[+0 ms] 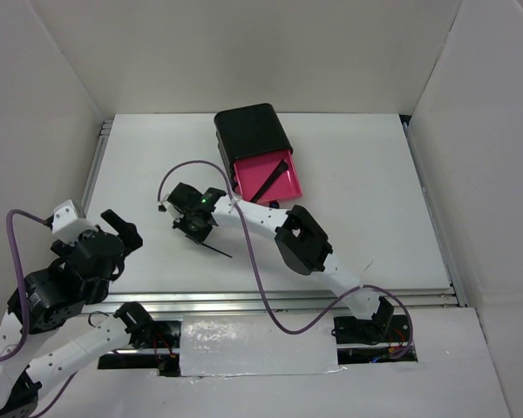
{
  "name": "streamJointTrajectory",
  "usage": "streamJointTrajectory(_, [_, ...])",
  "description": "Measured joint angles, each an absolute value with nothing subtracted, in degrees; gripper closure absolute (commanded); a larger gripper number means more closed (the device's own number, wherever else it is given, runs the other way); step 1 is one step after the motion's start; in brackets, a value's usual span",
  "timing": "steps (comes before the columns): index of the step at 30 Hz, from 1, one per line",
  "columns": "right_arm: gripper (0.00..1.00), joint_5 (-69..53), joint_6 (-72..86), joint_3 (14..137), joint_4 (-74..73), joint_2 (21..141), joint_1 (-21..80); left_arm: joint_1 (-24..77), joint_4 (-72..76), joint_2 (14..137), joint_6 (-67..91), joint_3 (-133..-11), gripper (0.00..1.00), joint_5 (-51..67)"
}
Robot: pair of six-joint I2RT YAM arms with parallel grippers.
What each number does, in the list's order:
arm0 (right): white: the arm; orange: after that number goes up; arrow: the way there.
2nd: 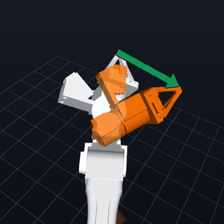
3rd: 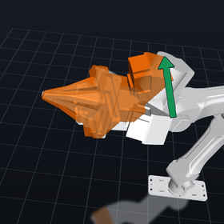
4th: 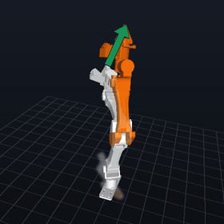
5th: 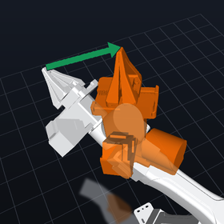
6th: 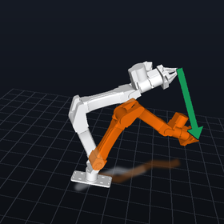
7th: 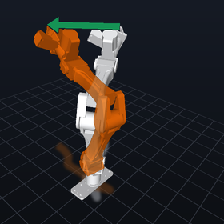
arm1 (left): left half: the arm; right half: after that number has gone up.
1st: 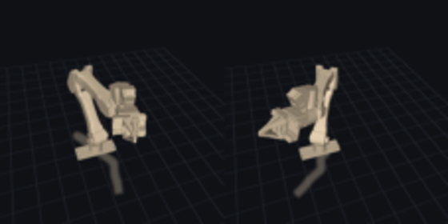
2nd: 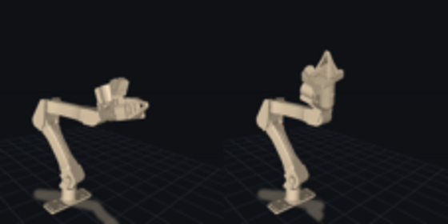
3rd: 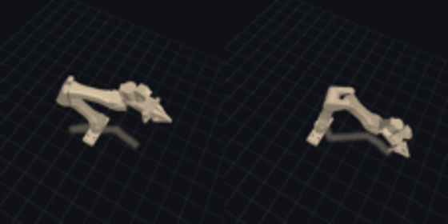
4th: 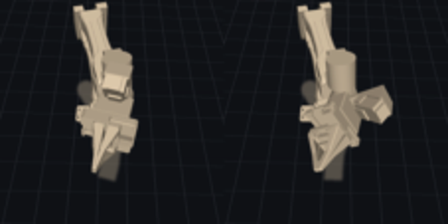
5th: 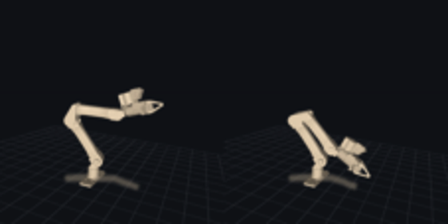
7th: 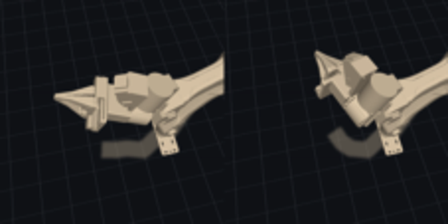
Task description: Organize the makeup
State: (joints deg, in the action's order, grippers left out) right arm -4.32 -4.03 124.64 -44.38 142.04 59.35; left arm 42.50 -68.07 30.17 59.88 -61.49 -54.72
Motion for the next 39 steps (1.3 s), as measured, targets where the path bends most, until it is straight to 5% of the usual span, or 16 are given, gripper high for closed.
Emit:
streamJointTrajectory(20, [1.0, -7.07, 8.16, 110.41, -36.93, 125.62, 59.33, 42.46, -65.95, 27.07, 58.37, -60.73, 0.01, -53.67])
streamJointTrajectory(26, [1.0, 1.63, 18.81, 107.28, -33.65, 117.19, 57.87, 42.46, -65.84, 27.07, 58.22, -60.73, 0.01, -53.63])
streamJointTrajectory(33, [1.0, 18.2, 43.51, 79.31, -21.28, 91.96, 41.85, 42.44, -65.43, 26.52, 57.1, -60.6, 0.01, -53.21])
streamJointTrajectory(39, [1.0, 24.8, 55.05, 80.9, -19.16, 90.41, 33.87, 42.46, -65.06, 26.44, 56.88, -60.45, 0.01, -52.75])
